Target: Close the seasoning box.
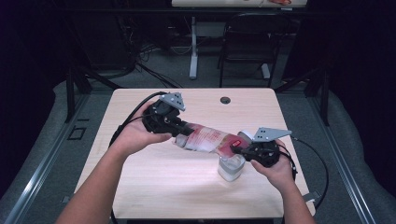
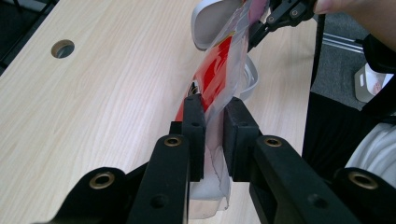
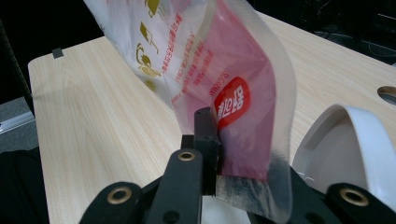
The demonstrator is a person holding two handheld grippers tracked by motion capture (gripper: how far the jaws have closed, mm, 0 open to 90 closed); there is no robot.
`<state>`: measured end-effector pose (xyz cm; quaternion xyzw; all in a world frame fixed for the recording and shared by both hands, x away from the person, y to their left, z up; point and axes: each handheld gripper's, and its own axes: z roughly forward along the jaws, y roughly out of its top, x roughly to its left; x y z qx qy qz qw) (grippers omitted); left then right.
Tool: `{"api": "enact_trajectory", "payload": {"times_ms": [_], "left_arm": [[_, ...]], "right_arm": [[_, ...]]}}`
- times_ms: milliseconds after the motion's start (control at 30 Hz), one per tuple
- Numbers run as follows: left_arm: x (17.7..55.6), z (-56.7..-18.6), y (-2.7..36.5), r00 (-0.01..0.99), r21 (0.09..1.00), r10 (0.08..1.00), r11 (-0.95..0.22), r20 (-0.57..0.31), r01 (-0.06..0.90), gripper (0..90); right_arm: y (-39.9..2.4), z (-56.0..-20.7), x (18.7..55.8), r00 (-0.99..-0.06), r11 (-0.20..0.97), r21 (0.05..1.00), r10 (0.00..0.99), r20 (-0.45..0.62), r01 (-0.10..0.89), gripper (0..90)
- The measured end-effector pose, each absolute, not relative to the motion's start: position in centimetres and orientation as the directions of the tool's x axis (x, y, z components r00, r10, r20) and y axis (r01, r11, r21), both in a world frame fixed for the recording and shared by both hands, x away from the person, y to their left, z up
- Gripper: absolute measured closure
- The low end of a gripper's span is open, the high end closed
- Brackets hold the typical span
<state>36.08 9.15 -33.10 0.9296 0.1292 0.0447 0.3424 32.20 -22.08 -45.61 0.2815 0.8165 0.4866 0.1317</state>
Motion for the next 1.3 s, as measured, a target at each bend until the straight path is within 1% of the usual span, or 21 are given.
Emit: {"api": "enact_trajectory", "payload": {"times_ms": [1300], "left_arm": [[36.18, -32.96, 8.92, 0.964, 0.653, 0.265, -0.730, -0.002, 0.202, 80.5]], "right_arm": [[-22.21, -45.70, 32.27, -0.806, 0.367, 0.866, 0.588, 0.067, 0.339, 85.3]]}}
